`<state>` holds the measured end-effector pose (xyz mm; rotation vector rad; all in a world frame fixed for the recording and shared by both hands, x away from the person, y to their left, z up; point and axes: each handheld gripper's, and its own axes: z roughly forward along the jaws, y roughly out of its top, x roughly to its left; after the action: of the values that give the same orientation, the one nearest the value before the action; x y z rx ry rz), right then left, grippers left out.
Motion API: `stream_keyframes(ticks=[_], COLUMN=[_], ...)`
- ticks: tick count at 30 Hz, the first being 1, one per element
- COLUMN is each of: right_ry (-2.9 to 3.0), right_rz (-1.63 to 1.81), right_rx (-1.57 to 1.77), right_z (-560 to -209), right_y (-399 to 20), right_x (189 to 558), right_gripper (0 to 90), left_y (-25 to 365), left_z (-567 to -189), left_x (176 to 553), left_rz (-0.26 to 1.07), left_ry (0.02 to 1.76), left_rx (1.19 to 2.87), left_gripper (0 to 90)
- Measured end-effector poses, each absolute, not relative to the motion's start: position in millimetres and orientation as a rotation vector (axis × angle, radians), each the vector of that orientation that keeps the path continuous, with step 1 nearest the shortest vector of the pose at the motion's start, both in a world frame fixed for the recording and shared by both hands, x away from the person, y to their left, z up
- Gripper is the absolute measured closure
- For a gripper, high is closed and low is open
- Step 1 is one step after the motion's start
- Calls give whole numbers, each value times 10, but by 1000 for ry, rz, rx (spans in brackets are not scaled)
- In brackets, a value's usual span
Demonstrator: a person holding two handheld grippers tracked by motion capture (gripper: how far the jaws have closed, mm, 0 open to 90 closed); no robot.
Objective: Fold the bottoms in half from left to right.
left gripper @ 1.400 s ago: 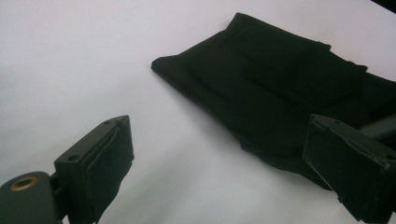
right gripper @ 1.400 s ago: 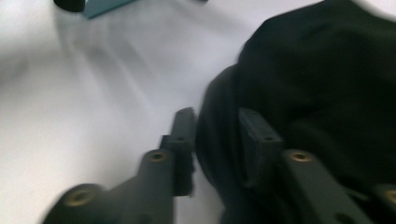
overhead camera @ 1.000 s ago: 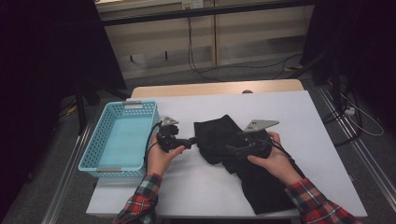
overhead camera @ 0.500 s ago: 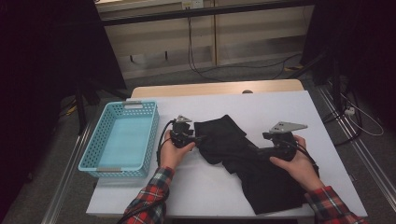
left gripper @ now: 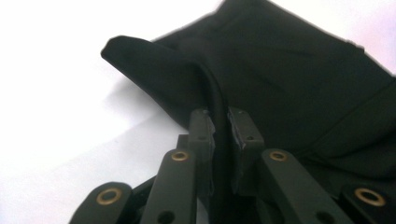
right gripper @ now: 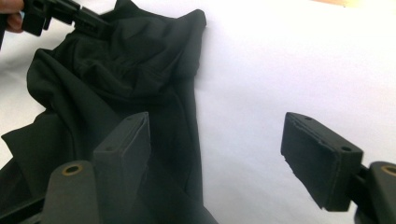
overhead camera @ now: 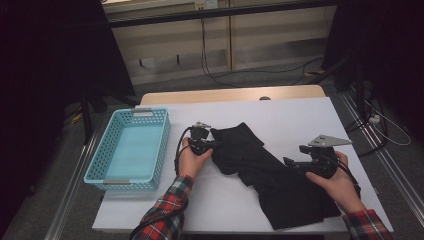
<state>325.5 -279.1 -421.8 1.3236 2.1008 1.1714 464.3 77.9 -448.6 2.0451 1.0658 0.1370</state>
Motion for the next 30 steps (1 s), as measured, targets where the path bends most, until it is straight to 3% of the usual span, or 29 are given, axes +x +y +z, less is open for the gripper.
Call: stream_keyframes(ticks=[13, 20, 23, 30], right_ry=[2125, 2153, 2163, 2223], right_rz=[1157, 1126, 1115, 1051], right_rx=[1352, 1398, 1428, 1459], right_z=[-4250, -4326, -4365, -4449], right_y=[-2860, -2960, -2973, -2972], right_x=[3188, 3077, 3018, 2916], right_gripper=[243, 341, 399, 544], left_y=[1331, 1325, 1301, 1282], left_z=[-4323, -4387, -4388, -4373], left_x=[4914, 4859, 4835, 4803], left_rz=[323, 321, 313, 312], left_ry=[1192, 1168, 1159, 1111], left_rx=[1893, 1898, 1913, 1924], left_gripper=[829, 809, 754, 461])
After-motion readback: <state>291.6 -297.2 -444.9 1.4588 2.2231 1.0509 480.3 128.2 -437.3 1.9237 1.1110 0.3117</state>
